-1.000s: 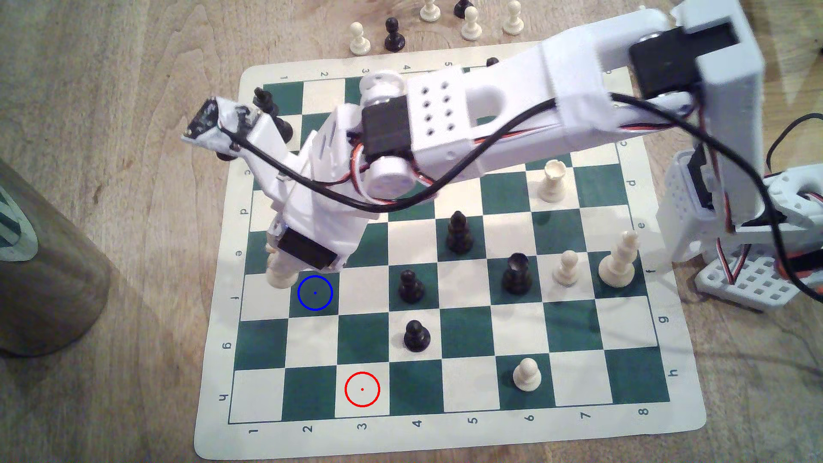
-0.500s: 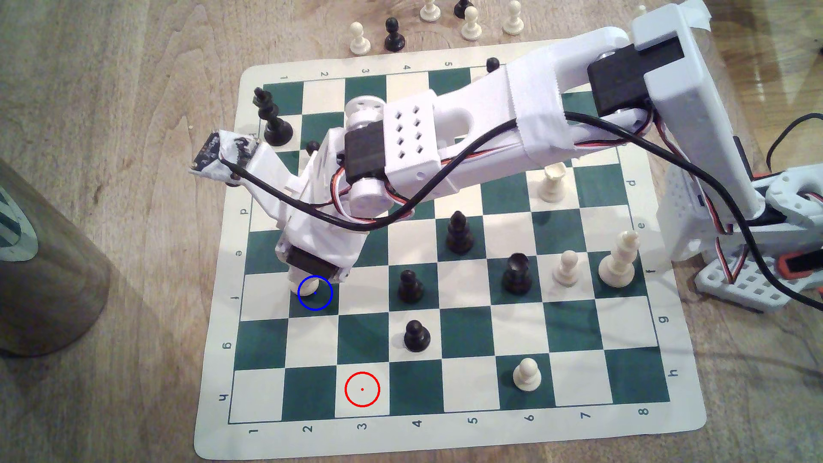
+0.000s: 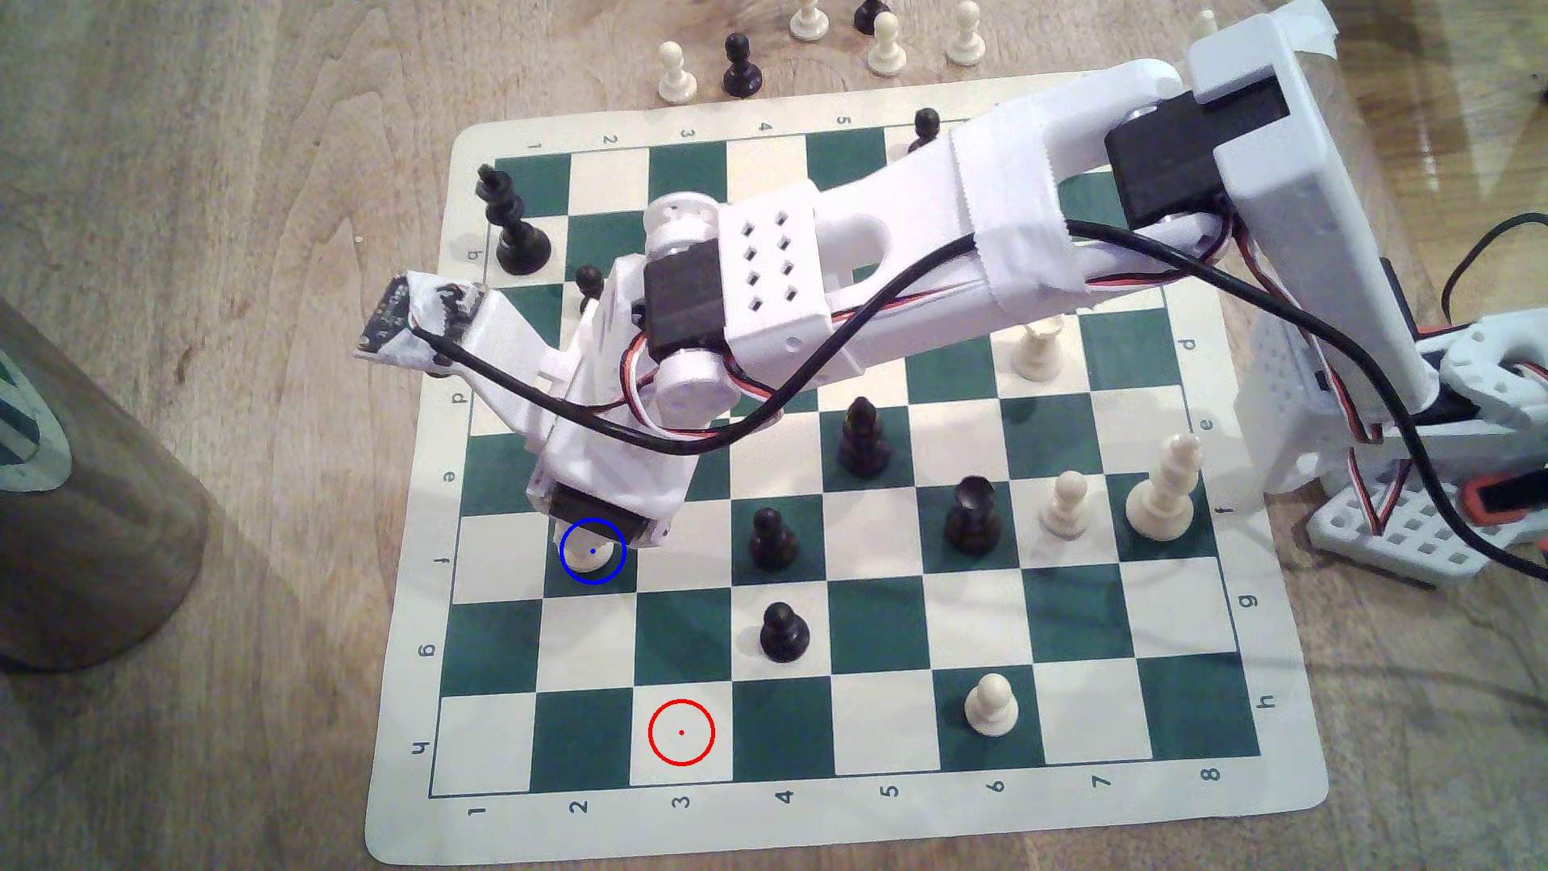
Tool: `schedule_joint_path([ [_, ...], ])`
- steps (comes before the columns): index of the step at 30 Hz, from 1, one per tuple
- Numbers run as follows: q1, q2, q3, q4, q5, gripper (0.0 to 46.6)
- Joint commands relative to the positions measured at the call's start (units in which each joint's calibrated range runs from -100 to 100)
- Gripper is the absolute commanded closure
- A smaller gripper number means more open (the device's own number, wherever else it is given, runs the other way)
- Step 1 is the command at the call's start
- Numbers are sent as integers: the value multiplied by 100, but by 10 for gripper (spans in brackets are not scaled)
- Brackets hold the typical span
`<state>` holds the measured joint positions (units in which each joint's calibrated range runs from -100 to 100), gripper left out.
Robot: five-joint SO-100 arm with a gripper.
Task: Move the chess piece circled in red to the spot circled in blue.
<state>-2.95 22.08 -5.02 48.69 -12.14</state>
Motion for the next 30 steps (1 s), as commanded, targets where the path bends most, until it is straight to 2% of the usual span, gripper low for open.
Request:
schedule_joint_path([
  [1, -37, -323, -369, 78, 29, 462],
  [4, -61, -281, -369, 152, 54, 461],
  [8, -84, -221, -360, 160, 49, 394],
  [9, -92, -204, -360, 160, 39, 357],
  [14, -92, -204, -378, 160, 24, 266],
  [18, -92, -264, -369, 201, 34, 226],
  [24, -92, -680, -269, 512, 34, 213],
  [30, -92, -1987, 873, 602, 68, 192],
])
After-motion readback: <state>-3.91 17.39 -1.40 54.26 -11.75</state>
